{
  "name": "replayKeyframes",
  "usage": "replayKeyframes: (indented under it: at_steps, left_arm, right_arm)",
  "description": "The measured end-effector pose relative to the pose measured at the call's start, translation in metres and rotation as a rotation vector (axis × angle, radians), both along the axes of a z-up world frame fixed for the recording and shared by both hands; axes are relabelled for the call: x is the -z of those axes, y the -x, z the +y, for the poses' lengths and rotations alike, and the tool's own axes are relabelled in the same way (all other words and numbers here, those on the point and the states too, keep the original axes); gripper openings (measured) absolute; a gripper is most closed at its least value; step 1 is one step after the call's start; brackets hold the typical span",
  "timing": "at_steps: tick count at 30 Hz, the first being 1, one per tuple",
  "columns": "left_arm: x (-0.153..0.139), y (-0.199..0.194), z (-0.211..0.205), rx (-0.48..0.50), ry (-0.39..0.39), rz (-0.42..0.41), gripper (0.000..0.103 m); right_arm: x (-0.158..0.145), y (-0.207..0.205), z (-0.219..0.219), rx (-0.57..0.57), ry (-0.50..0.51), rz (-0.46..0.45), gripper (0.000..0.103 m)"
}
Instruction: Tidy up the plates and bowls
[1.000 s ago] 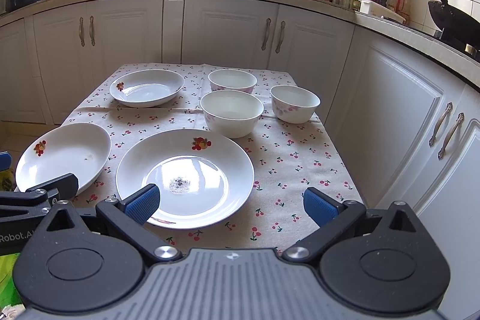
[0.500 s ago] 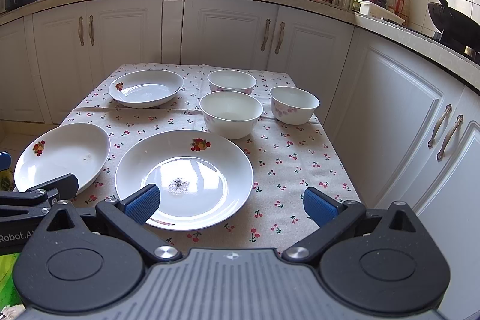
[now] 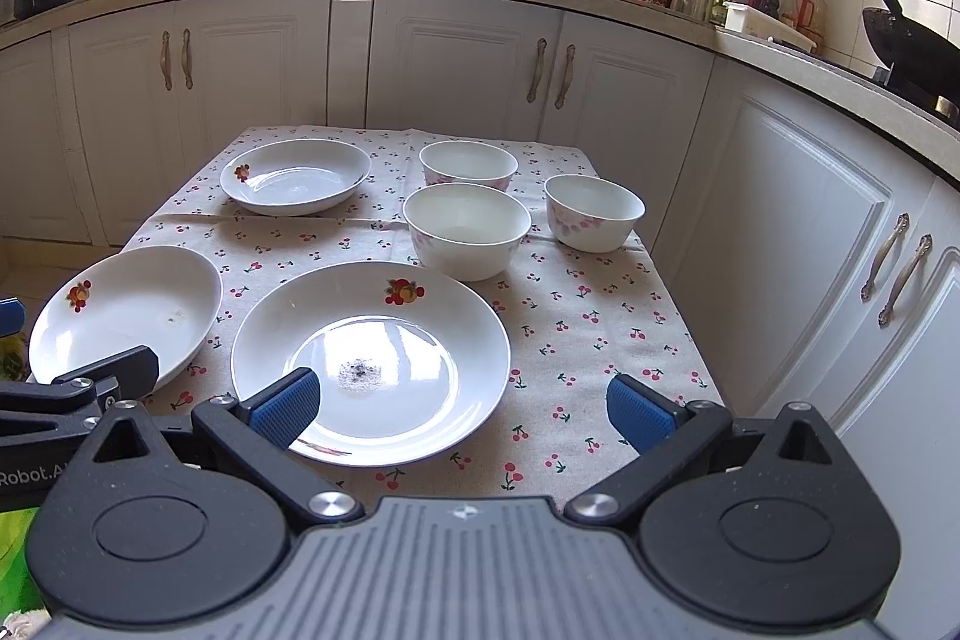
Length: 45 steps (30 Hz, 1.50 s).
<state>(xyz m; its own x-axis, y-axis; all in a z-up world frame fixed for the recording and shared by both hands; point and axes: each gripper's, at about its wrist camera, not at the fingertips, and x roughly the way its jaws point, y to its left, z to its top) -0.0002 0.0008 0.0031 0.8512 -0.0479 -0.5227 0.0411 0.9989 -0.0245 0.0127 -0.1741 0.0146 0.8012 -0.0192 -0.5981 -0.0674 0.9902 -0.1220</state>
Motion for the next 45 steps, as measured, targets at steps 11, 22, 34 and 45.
replayKeyframes:
  at_steps: [11, 22, 34, 45]
  left_arm:
    - [0.004, -0.011, 0.009, 0.004, -0.016, -0.001, 0.102]
    - [0.009, -0.021, 0.031, 0.043, -0.061, -0.031, 0.102]
    - [0.010, -0.026, 0.080, -0.007, -0.001, -0.017, 0.102]
    - [0.038, -0.014, 0.119, 0.079, 0.005, 0.023, 0.102]
  right_arm:
    - [-0.004, -0.017, -0.001, -0.039, -0.025, -0.012, 0.103]
    - [-0.013, -0.047, 0.002, -0.088, -0.058, -0.022, 0.103]
    - [-0.017, -0.072, 0.029, -0.197, -0.087, -0.021, 0.103]
    - [-0.011, -0.088, 0.075, -0.345, -0.042, -0.015, 0.103]
